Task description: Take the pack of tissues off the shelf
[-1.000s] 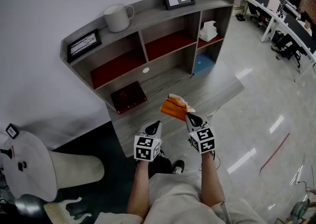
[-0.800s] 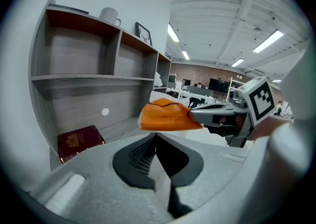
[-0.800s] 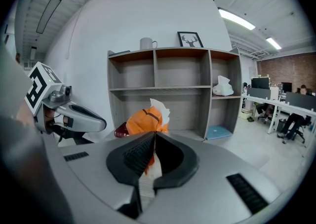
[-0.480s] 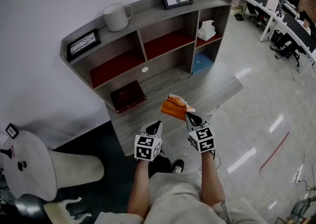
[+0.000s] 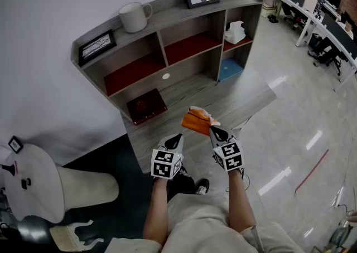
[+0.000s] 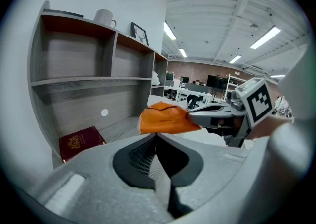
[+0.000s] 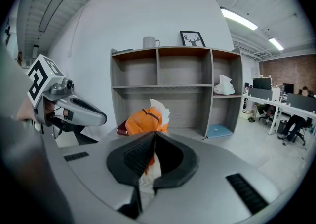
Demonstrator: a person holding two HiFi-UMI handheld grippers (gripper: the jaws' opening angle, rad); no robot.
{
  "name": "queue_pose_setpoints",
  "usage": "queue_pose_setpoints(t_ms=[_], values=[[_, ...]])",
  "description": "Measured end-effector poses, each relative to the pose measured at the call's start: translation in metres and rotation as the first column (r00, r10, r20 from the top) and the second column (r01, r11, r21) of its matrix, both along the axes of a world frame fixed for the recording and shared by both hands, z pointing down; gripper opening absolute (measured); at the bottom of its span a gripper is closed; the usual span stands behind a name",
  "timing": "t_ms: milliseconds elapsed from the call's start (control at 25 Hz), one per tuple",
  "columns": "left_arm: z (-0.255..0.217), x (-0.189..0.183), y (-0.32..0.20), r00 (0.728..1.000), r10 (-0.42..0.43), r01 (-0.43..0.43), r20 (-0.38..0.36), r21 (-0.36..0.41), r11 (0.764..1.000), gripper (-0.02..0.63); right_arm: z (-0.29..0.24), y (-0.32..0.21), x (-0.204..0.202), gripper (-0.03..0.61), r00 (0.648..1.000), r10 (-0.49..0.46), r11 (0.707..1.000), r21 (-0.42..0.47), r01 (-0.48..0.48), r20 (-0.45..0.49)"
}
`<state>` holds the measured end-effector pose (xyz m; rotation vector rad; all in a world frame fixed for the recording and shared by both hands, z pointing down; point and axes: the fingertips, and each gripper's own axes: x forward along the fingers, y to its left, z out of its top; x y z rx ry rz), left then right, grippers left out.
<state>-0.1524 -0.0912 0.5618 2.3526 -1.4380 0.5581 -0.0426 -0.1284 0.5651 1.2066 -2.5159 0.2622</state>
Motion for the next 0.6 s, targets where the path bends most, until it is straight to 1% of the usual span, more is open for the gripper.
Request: queue_pose_setpoints(t_ms=[280,600], values=[[-0.001,0.011,0.002,1.000,0.012,-0.012,-0.013,0.002,1.000,0.009,0.003,0.008,0.009,0.018,1.000,0.016,1.000,-0.009,-0.016,0.003],[0.002,0.035,0.005,0.998,0.055,-0.055,-0.010,-0.006,0.998,0.011,0.003,0.013,0.032,0.018,0.999,0.049,0.999,-0.012,-0.048,0.012]])
